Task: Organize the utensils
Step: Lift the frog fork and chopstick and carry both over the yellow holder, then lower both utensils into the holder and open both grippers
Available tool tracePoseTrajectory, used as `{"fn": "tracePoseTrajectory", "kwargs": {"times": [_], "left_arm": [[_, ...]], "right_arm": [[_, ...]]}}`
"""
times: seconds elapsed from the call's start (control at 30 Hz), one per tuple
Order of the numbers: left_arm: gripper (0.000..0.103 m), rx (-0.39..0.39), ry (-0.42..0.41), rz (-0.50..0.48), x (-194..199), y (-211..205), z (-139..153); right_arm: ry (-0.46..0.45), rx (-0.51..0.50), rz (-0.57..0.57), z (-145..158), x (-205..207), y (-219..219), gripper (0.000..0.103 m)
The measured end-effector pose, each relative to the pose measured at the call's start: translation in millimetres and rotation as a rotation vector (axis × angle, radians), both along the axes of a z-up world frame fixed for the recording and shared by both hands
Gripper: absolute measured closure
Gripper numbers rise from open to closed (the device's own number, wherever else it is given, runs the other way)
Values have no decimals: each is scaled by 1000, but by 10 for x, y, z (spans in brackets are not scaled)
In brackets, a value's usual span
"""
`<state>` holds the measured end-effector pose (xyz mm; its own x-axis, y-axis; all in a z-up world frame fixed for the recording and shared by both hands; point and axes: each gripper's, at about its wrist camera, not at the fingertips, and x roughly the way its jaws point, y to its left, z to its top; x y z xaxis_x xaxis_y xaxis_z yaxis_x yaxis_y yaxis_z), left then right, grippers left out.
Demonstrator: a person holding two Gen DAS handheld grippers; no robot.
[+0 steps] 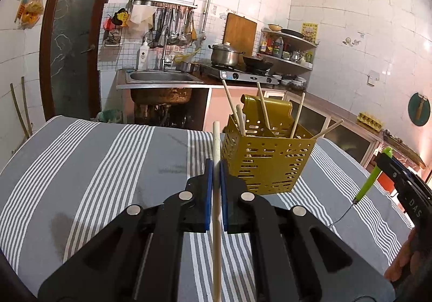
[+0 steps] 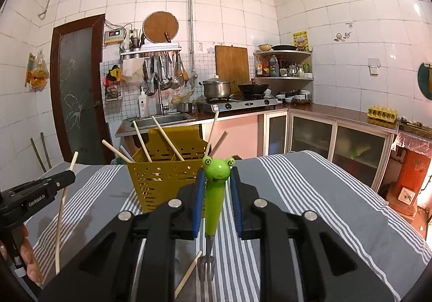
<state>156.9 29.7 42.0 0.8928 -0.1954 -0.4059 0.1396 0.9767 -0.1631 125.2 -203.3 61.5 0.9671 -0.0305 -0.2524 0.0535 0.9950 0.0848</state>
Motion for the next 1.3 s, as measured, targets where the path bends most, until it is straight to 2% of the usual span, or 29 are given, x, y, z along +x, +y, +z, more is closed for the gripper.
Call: {"fn": "tracePoseTrajectory", "kwargs": {"times": [0.3, 0.47, 0.63, 0.73, 0.9, 1.0, 1.07, 1.17, 1.3], "left_arm": [[99, -12, 6, -8, 30, 49, -5], [99, 7, -39, 1, -53, 9, 69], [99, 11, -114, -3, -31, -57, 383], [99, 18, -186, -9, 49, -155, 706], [99, -22, -300, -23, 345, -318, 1263], [99, -52, -335, -27, 553, -407, 1455], [99, -45, -370, -17, 725, -506, 1540], [99, -30, -391, -20, 986, -657, 1527], [99, -34, -374, -13, 1288, -759, 1347]], "right_arm": [[42, -15, 15, -50, 44, 21, 84], [49, -7, 6, 51, 60, -28, 84], [15, -14, 8, 317, 64, -33, 84], [-43, -28, 11, 627, 94, -33, 84], [-124, -20, 11, 1098, 319, -50, 84], [-156, 12, 21, 1320, 530, -68, 84], [-171, 18, 22, 1420, 672, -58, 84], [-171, 8, 22, 1461, 924, -38, 84], [-136, 12, 28, 1328, 1216, -77, 84]]}}
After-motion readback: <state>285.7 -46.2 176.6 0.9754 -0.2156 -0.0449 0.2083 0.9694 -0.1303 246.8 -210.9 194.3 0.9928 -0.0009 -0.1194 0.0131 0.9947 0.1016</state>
